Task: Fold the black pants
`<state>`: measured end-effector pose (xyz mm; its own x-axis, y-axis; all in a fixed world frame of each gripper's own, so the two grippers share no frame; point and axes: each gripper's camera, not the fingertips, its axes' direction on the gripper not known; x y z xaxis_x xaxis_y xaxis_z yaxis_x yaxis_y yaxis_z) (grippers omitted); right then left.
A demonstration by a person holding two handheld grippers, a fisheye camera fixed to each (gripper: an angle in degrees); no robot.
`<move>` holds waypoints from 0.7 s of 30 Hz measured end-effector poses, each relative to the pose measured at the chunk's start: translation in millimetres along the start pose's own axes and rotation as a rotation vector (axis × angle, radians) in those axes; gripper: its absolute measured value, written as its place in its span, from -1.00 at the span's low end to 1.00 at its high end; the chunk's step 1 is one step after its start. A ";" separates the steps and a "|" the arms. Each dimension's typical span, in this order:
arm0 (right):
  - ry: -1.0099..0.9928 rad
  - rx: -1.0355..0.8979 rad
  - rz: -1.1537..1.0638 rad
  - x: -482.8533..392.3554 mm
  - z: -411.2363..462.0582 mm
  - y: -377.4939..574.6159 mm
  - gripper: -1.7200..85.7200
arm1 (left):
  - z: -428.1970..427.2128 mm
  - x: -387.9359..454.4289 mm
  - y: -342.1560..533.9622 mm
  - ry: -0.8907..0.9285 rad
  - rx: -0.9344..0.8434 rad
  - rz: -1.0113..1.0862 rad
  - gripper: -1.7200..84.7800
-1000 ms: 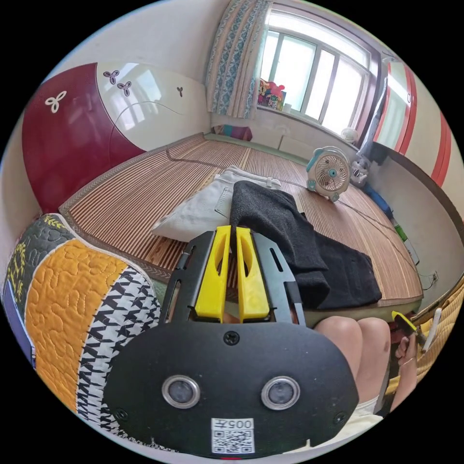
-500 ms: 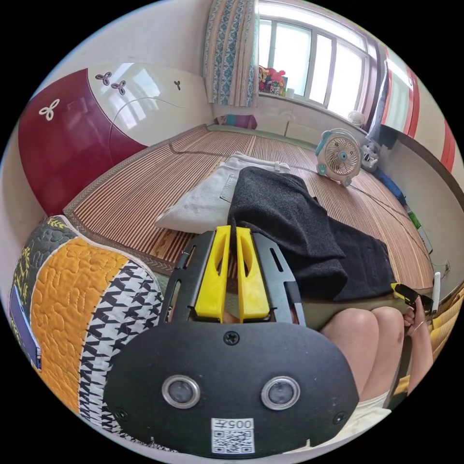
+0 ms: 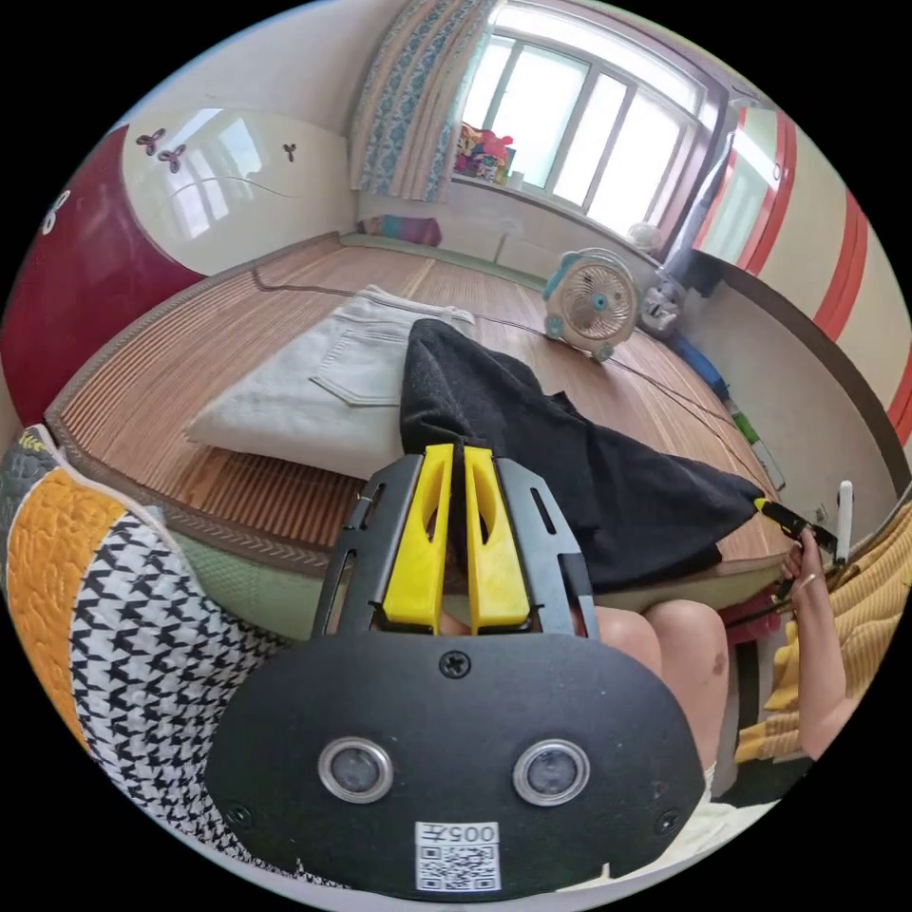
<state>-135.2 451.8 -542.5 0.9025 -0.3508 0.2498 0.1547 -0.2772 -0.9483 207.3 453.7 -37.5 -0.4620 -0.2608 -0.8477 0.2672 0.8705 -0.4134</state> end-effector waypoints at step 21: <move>0.343 -0.003 0.058 35.1 41.1 27.5 -0.85 | 100.8 218.1 42.1 0.185 -0.211 0.523 -0.82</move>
<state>-82.7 468.7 -567.8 0.7219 -0.6463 0.2472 0.1055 -0.2503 -0.9624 203.1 391.3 -273.2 -0.4592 0.2854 -0.8413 0.3341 0.9330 0.1341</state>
